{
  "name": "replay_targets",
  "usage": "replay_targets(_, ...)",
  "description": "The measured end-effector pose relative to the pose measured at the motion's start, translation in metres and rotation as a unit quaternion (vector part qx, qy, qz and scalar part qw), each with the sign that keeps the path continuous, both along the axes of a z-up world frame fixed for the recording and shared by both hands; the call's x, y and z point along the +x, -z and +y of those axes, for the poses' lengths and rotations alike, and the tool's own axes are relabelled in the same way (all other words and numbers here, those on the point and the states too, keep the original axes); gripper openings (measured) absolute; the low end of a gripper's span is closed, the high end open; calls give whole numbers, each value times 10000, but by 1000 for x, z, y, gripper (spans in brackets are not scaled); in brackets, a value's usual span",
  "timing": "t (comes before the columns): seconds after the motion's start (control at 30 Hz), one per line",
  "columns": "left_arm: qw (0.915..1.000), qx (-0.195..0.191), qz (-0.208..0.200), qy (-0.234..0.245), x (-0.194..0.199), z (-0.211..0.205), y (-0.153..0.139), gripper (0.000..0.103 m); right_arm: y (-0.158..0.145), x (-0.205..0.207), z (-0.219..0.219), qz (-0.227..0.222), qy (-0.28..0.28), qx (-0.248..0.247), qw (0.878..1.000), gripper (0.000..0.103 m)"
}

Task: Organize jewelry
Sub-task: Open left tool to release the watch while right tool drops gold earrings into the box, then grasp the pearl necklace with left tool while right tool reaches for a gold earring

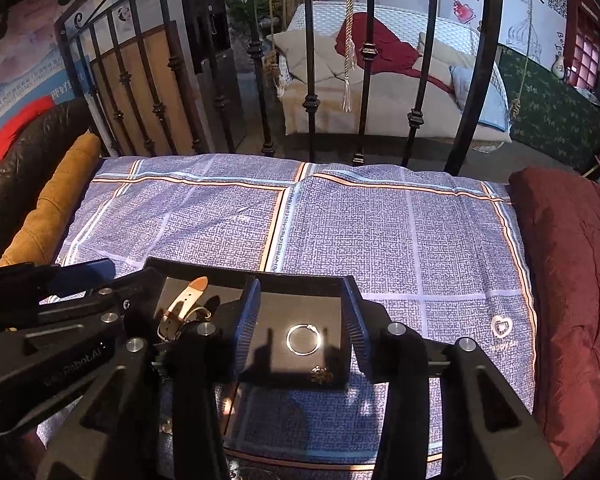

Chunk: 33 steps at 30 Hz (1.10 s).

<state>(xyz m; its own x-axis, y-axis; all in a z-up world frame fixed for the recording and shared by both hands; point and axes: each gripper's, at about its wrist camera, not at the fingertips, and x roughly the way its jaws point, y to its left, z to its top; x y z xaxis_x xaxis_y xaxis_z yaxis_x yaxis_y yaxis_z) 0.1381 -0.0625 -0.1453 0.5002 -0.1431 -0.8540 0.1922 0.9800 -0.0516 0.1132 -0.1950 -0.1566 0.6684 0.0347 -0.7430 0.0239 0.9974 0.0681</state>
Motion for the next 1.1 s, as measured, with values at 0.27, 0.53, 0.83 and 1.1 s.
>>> replay_targets(0.27, 10000, 33, -5, 5, -7, 5, -2, 52, -1, -8, -3, 28, 46, 87, 9999, 43)
replay_targets(0.53, 9990, 375, 187, -159, -39, 35, 14, 56, 6, -47, -13, 278, 128, 148, 9994, 43)
replay_targets(0.83, 9942, 351, 1001, -196, -83, 54, 64, 56, 46, -112, 0, 1005, 74, 223, 9947, 41)
replay_targets(1.1, 9954, 98, 940, -129, -72, 33, 75, 56, 64, -119, 31, 1177, -262, 251, 9924, 38)
